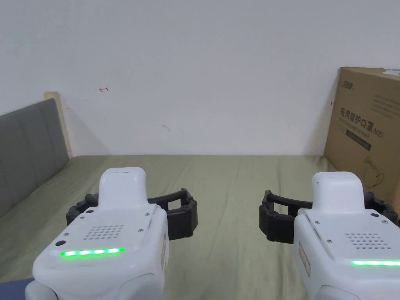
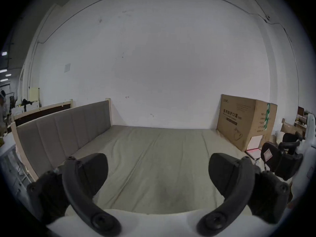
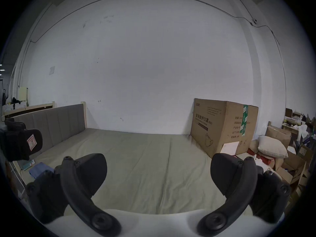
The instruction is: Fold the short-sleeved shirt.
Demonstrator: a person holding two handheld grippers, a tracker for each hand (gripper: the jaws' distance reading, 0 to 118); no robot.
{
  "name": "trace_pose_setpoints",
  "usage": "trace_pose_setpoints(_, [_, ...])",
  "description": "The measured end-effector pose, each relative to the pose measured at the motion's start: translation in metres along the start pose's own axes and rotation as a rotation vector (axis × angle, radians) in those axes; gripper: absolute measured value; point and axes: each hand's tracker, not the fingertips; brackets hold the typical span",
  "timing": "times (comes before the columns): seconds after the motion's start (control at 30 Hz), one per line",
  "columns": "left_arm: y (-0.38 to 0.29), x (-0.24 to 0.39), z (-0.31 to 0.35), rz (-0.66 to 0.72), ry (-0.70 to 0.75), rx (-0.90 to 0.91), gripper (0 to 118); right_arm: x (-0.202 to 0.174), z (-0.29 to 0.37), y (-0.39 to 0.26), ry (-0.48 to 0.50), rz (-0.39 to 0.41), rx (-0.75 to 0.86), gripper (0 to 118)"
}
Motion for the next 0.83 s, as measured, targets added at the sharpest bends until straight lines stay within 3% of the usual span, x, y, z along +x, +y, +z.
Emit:
trace_pose_setpoints(0.27, [-0.011, 0.013, 0.003, -0.111, 0.01, 0.067, 118, 0.003, -0.005, -0.003, 0.013, -0.021, -0.036, 118])
trace_pose_setpoints(0.37, [-0.01, 0.012, 0.002, -0.085, -0.057, 0.028, 118, 0.002, -0.005, -0.006, 0.015, -0.018, -0.034, 118])
trace_pose_setpoints(0.6, [-0.011, 0.013, 0.003, -0.097, -0.039, 0.03, 118, 0.005, -0.008, -0.007, 0.017, -0.035, -0.054, 118])
trace_pose_setpoints(0.83, [-0.02, 0.005, -0.005, -0.02, -0.042, 0.002, 118, 0.006, -0.009, -0.013, 0.011, -0.039, -0.068, 118])
